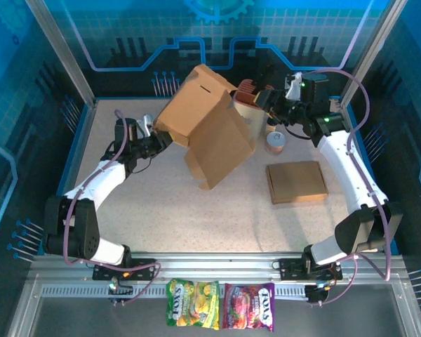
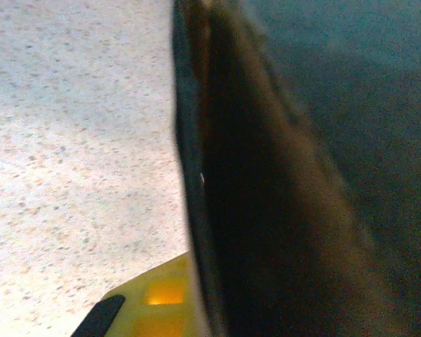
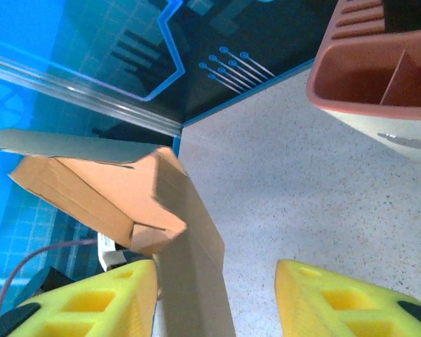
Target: Fold the paper box
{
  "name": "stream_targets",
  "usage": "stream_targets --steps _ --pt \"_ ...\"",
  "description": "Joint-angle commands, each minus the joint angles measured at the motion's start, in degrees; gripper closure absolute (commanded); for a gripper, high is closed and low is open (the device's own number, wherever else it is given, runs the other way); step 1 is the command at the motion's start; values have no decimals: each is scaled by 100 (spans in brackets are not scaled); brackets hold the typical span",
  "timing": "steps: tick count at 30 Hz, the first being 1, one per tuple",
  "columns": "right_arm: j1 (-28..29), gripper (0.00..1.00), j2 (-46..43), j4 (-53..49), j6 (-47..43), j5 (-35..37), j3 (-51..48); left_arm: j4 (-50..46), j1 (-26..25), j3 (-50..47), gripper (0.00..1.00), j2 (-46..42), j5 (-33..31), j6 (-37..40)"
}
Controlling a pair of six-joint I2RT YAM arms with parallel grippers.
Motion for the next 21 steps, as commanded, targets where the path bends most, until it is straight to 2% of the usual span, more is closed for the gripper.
stream_targets --steps 1,4,7,16,21 --pt "18 45 135 -149 -136 -360 34 751 34 -59 100 140 614 -463" --pt "23 39 287 68 -16 -608 166 702 34 -9 100 174 717 -456" --pt "36 36 509 250 110 -937 319 657 34 -28 100 163 776 -450" --pt "97 33 993 765 299 -1668 538 607 27 -75 100 131 964 -489" --pt "222 33 1091 963 371 -1792 654 566 26 -92 100 142 971 -496"
